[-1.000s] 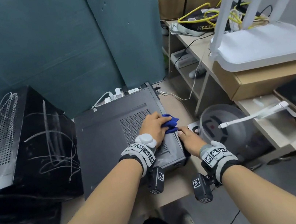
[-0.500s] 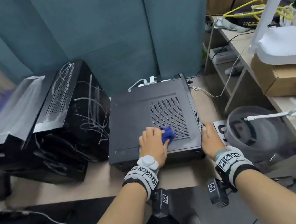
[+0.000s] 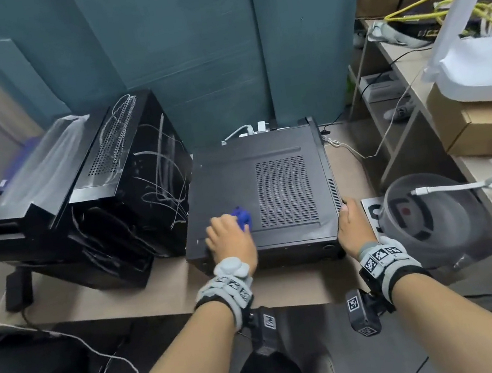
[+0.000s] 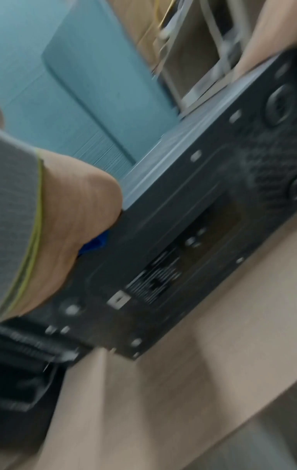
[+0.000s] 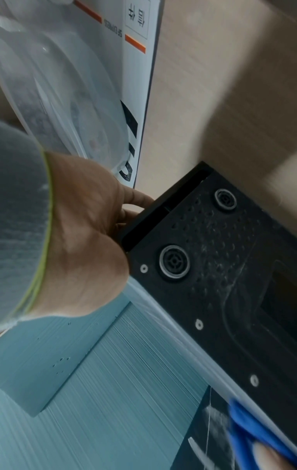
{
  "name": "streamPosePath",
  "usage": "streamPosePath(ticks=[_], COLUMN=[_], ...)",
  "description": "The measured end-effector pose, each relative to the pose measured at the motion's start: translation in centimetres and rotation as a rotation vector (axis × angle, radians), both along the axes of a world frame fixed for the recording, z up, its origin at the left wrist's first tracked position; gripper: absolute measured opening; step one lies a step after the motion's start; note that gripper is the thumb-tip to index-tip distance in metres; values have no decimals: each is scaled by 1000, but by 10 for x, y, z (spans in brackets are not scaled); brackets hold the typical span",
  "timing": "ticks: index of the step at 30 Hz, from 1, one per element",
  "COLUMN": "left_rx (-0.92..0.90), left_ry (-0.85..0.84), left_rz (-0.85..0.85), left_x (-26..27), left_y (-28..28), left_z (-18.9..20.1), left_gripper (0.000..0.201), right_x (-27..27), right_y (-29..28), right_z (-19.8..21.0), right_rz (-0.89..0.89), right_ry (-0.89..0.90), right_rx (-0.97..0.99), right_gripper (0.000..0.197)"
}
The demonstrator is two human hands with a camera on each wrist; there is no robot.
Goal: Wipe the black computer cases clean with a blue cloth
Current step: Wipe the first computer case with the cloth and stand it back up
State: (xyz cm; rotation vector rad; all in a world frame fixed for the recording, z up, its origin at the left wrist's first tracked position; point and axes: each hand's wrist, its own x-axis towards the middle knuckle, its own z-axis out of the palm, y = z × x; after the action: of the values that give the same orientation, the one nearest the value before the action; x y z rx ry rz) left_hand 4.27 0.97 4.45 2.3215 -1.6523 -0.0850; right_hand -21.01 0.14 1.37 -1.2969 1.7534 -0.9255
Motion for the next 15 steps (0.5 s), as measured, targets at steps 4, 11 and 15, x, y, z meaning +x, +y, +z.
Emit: streamPosePath(ticks=[4, 11, 15], left_rx=[31, -14, -57], left_ry=[-18, -2, 1], left_rz=[-287, -249, -82], left_x=[-67, -11, 34], left_y=[15, 4, -8], left_z=[2, -8, -12], left_gripper=[31, 27, 29], right_x=[-2, -7, -10], right_y=[-1, -2, -2], right_z=[-3, -5, -11], right_rz=[9, 55, 30], right_ry=[-21, -10, -17], right_rx=[14, 88, 101], right_gripper=[38, 37, 36])
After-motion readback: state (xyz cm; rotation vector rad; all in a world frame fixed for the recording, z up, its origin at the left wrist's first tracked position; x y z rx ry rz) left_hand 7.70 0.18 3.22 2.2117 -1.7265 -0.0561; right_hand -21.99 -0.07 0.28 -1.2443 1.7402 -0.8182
